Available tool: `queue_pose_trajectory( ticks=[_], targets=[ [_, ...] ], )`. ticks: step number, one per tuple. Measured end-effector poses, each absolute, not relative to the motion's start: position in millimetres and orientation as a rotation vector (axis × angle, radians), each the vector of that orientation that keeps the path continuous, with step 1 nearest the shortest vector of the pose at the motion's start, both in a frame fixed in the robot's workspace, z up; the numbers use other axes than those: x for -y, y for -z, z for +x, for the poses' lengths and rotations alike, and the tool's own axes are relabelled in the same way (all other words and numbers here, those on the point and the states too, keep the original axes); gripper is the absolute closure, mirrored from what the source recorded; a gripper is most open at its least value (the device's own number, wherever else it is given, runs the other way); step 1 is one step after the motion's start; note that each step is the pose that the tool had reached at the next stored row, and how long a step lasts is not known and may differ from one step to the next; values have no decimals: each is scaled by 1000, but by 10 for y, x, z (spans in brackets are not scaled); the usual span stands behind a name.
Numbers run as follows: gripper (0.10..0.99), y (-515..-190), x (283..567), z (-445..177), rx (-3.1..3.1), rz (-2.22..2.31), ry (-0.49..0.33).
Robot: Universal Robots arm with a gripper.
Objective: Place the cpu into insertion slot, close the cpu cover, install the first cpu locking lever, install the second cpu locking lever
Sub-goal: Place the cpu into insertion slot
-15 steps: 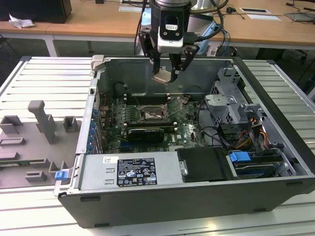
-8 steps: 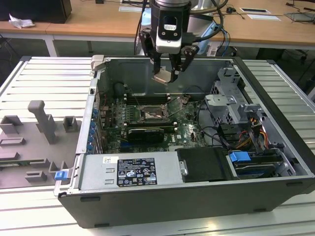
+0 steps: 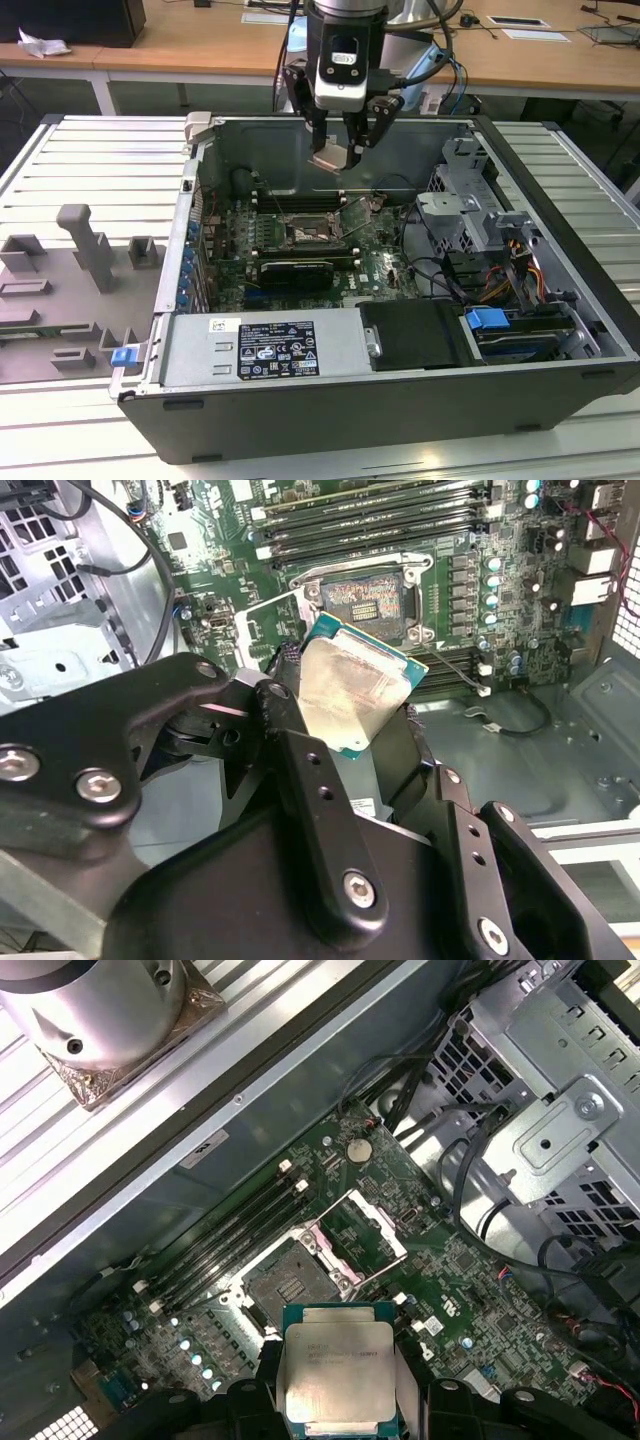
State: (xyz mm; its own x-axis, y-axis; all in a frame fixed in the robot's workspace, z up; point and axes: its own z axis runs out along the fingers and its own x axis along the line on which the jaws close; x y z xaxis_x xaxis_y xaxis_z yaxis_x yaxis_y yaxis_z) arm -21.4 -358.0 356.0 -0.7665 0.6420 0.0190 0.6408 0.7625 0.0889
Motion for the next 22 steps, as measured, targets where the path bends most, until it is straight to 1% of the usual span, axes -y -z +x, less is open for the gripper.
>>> queue_pose_trajectory(
  ticks=[22],
  targets=[
    [557,-3531,3580,-215,-2904,1150,-140]
  ],
)
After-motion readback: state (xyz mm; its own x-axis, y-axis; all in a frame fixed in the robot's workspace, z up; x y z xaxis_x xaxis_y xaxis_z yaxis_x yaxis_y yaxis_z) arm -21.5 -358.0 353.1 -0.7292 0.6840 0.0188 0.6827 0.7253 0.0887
